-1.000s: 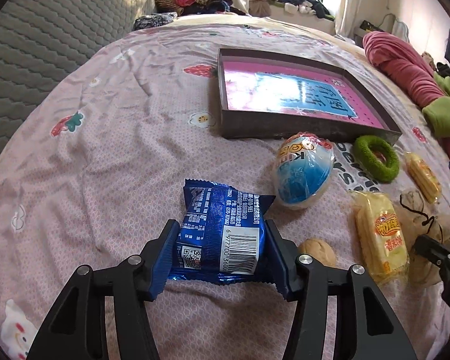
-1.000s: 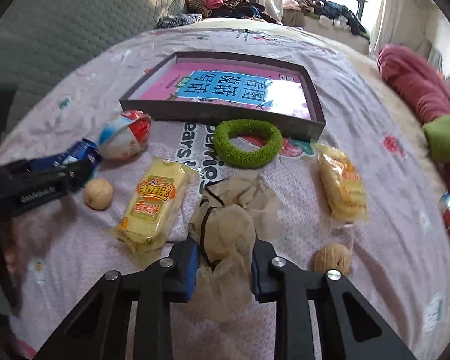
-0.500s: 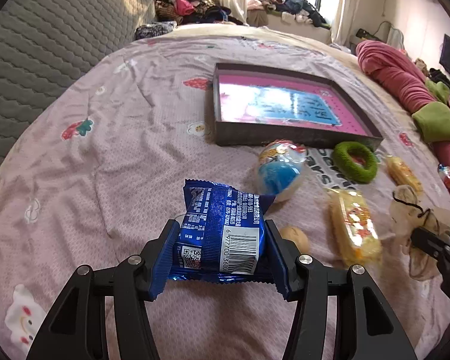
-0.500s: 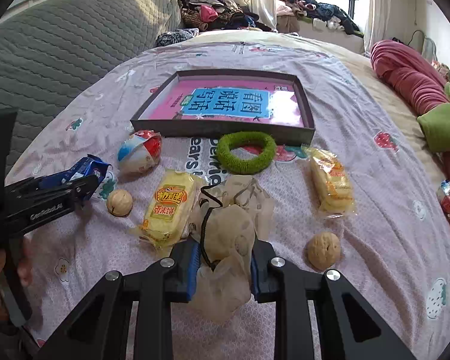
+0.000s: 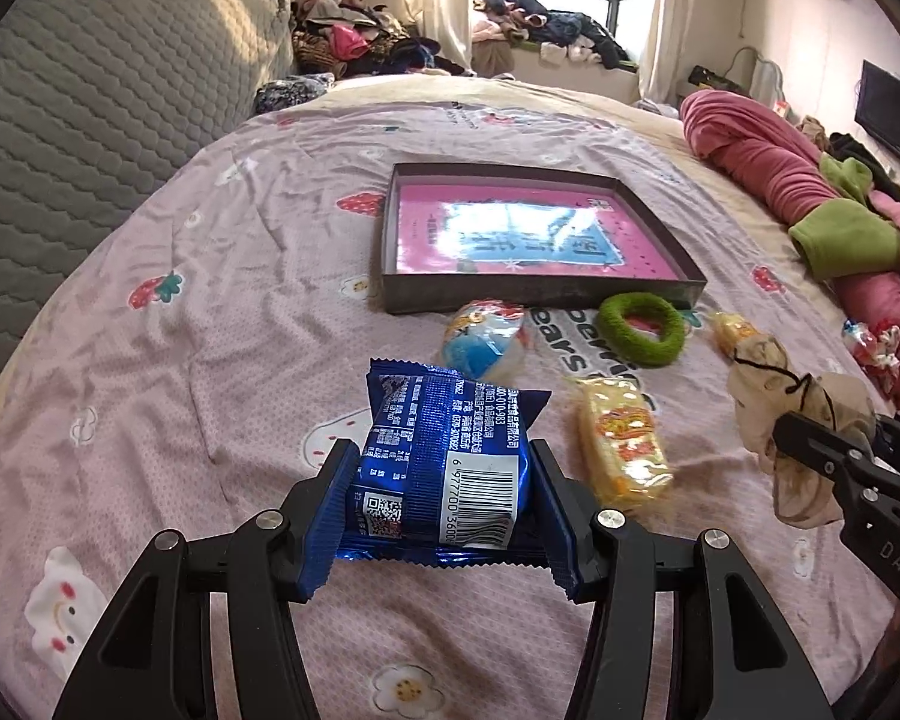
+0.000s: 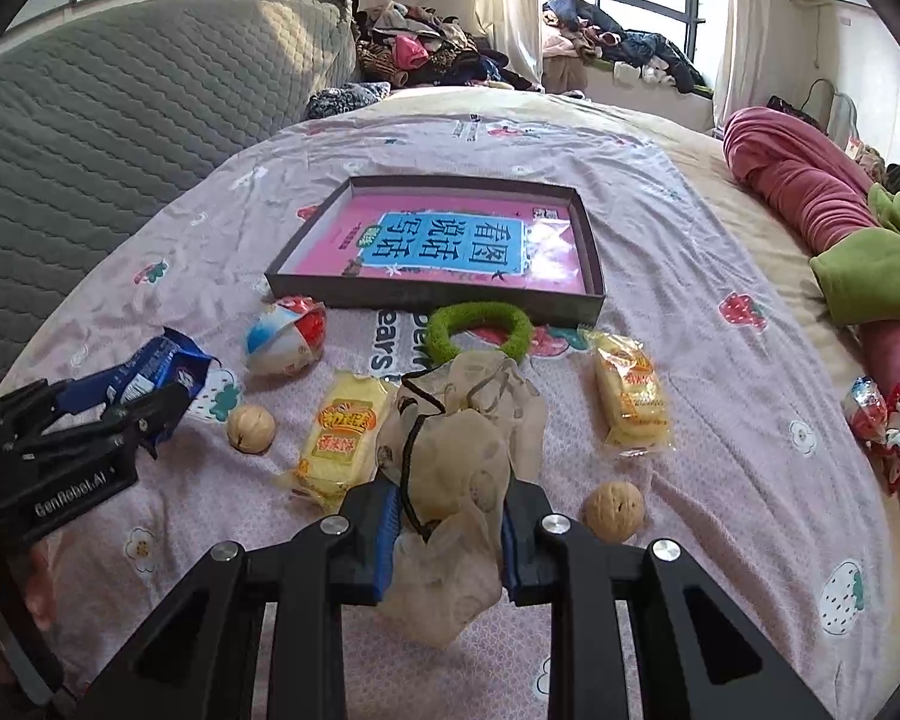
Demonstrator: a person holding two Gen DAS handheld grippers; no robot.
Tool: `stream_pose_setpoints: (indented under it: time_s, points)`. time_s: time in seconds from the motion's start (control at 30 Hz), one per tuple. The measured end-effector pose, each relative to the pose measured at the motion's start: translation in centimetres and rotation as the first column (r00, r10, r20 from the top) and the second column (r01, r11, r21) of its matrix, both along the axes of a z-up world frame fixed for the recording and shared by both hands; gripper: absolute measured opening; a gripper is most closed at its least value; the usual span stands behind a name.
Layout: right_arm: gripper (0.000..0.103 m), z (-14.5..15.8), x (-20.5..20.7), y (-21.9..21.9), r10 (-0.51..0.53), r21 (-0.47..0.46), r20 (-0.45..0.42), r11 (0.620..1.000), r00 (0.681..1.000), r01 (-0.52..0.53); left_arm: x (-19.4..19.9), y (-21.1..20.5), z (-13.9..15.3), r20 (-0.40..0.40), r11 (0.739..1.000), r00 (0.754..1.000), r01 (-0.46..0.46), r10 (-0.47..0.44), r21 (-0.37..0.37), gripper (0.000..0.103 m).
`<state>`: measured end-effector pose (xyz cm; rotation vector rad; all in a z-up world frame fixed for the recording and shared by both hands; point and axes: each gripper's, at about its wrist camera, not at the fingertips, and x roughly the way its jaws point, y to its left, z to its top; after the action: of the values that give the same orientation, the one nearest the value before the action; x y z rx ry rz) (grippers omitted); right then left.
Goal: Organize objects
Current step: 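Carry the blue packet and the mesh sponge over the pink tray with both tools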
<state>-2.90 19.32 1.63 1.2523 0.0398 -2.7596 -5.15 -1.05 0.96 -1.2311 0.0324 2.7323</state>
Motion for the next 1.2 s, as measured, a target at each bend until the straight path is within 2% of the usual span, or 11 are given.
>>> stream_pose_setpoints:
  time_s: [0.53, 1.2]
  points:
    - [0.027, 2.1, 1.1, 0.4, 0.000, -0.018, -0.059, 1.000, 0.998, -0.001, 1.5, 2.2, 2.8, -0.043, 1.000, 0.999, -0.016, 0.015, -0.013, 0.058]
    - [0.027, 4.2, -0.9, 1.3, -0.001, 0.001, -0.127, 1.000, 0.992, 0.002, -0.6, 4.1, 4.9, -0.083, 0.999, 0.996, -0.021, 0.018, -0.030, 0.058]
